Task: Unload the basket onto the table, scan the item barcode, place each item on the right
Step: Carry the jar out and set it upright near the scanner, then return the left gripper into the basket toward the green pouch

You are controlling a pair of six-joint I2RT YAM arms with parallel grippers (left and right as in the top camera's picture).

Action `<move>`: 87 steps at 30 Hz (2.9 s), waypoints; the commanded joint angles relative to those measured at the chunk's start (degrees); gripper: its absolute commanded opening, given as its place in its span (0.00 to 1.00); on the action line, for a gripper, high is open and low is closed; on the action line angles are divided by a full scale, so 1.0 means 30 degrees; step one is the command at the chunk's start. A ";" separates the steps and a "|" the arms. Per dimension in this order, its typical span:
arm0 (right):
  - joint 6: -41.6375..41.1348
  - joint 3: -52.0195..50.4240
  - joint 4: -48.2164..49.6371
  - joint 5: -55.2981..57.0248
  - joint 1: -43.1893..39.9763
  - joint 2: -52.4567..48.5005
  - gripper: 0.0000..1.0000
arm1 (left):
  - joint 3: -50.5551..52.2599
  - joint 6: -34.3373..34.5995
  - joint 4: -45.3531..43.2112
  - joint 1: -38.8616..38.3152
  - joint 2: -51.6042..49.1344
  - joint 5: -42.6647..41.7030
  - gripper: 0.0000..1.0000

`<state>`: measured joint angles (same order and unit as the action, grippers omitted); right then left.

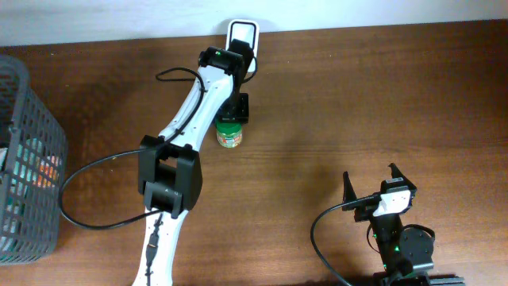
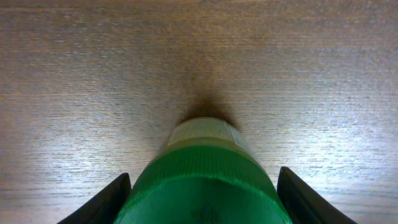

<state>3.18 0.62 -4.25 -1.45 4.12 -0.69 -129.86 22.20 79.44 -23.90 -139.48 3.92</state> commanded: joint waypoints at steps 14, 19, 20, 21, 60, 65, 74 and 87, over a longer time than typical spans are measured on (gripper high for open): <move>-0.0160 -0.0102 -0.0095 0.0080 0.0138 0.0109 0.98 | -0.2725 0.0568 0.2608 -0.0226 0.0138 0.0007 0.77; -0.0160 -0.0102 -0.0095 0.0080 0.0138 0.0109 0.98 | -0.8014 0.0204 0.4750 0.0189 0.0153 0.0000 0.76; -0.0160 -0.0102 -0.0095 0.0080 0.0138 0.0109 0.98 | -0.9544 0.0000 0.5413 0.0415 0.0175 0.0015 0.76; -0.0160 -0.0102 -0.0095 0.0080 0.0138 0.0109 0.98 | -1.1103 -0.0306 0.5770 0.0707 0.0189 0.0029 0.74; -0.0160 -0.0102 -0.0095 0.0080 0.0138 0.0109 0.99 | -0.4437 -0.2011 0.1668 2.1325 0.6994 -0.0510 0.82; -0.0160 -0.0102 -0.0095 0.0080 0.0138 0.0109 0.99 | -0.4481 -0.2339 0.1406 2.2236 0.6572 -0.0532 0.82; -0.0160 -0.0102 -0.0095 0.0080 0.0138 0.0109 0.98 | -0.4473 -0.3752 0.2368 2.1930 0.1974 -0.0517 0.79; -0.0160 -0.0102 -0.0095 0.0080 0.0138 0.0109 0.98 | -0.1661 -0.4306 0.0109 2.0808 -0.0270 0.1086 0.74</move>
<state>3.16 0.62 -4.25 -1.41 4.12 -0.69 -139.85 10.48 82.21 40.07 -139.41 4.36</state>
